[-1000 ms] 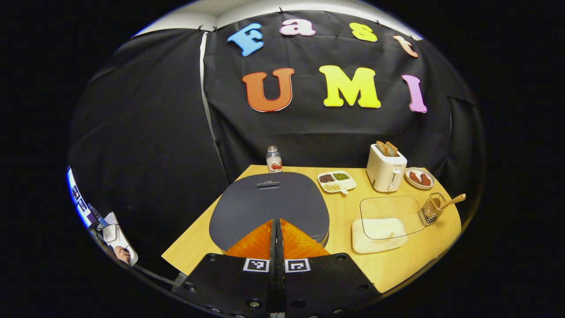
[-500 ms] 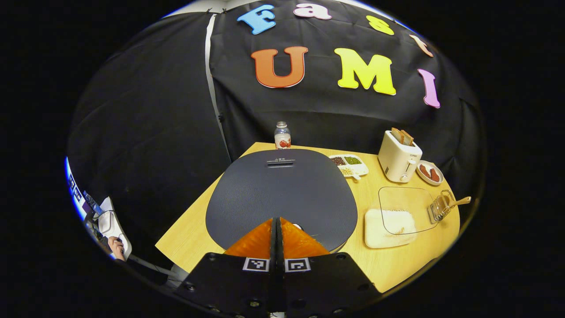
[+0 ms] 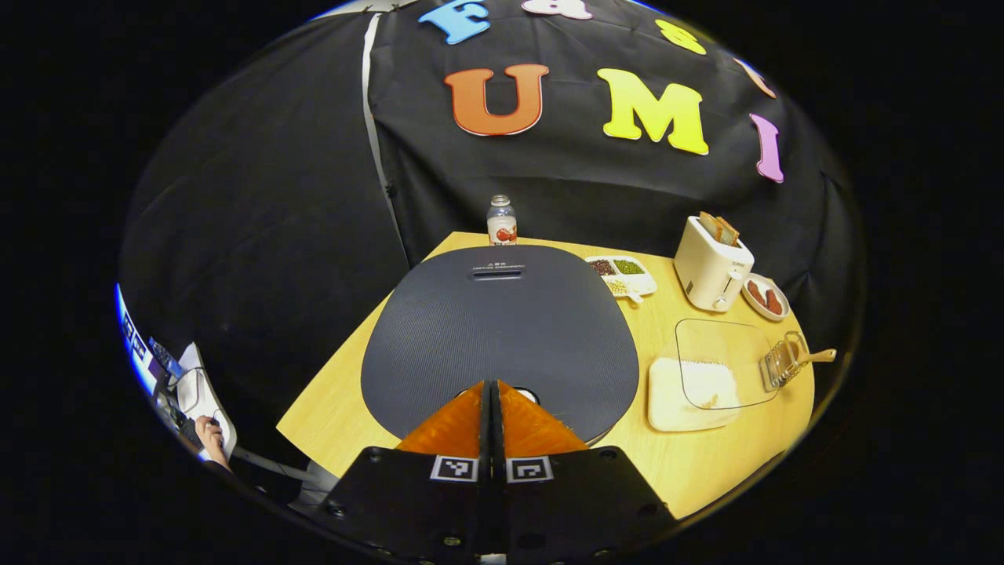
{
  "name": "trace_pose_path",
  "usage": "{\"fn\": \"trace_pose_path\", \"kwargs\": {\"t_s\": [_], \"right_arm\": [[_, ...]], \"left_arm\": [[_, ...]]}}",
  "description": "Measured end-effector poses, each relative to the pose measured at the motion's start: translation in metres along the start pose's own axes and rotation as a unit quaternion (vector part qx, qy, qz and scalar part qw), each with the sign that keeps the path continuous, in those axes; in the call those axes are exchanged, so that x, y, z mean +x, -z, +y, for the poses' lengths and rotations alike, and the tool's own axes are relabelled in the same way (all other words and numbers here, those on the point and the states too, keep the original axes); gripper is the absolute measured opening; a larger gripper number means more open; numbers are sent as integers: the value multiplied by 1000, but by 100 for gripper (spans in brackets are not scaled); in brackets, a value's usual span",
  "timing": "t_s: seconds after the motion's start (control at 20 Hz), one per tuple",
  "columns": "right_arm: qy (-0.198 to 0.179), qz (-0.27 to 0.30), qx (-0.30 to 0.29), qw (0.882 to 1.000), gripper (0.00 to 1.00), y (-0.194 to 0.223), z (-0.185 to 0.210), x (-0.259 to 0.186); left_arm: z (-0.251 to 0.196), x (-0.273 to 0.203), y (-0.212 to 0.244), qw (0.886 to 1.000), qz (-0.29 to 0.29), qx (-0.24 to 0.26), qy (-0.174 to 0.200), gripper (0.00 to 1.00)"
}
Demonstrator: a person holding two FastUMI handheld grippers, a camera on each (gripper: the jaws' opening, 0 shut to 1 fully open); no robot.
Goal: Close the left gripper, press the button to open the rice cooker; take a wooden spoon from the chopstick holder with the right hand, scoop a spoonful of rice and pour it into the rice cooker, then put the wooden spoon back into the chopstick holder.
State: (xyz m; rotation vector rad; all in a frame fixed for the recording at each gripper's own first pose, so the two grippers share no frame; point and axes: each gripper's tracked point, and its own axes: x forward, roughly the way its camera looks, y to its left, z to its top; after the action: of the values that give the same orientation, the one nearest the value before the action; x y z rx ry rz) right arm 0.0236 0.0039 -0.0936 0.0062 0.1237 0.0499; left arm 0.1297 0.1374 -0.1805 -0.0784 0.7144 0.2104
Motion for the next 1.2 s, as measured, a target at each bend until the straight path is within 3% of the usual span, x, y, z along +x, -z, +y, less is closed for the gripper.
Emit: {"fn": "trace_pose_path", "kwargs": {"t_s": [0.15,0.3,0.45,0.55,0.7,0.85,0.9,0.95,1.05,1.2], "right_arm": [[7,-7,-10,1000,100,-4,-1,-10],[11,-14,-18,1000,100,-8,-5,-17],[16,-15,-15,1000,100,-6,-8,-17],[15,-10,-9,1000,100,-1,-9,-15],[14,-2,-6,1000,100,7,-10,-10],[15,4,-1,1000,100,18,-15,-2],[15,9,2,1000,100,23,-16,1],[17,12,4,1000,100,27,-18,6],[23,17,4,1000,100,34,-24,15],[28,26,6,999,100,48,-29,32]], "left_arm": [[1,-8,-8,1000,-10,-14,13,0],[7,-39,-44,996,-86,-22,14,0],[8,-79,-84,986,-164,-21,9,0],[1,-107,-92,981,-191,-24,20,0],[0,-136,-106,969,-245,-13,4,0],[-8,-167,-94,962,-272,-6,8,47],[-5,-174,-91,959,-283,-5,-3,49],[-1,-181,-86,956,-293,-4,-16,69],[-6,-194,-75,952,-307,2,-13,96],[-16,-216,-57,946,-323,-4,7,96]]}}
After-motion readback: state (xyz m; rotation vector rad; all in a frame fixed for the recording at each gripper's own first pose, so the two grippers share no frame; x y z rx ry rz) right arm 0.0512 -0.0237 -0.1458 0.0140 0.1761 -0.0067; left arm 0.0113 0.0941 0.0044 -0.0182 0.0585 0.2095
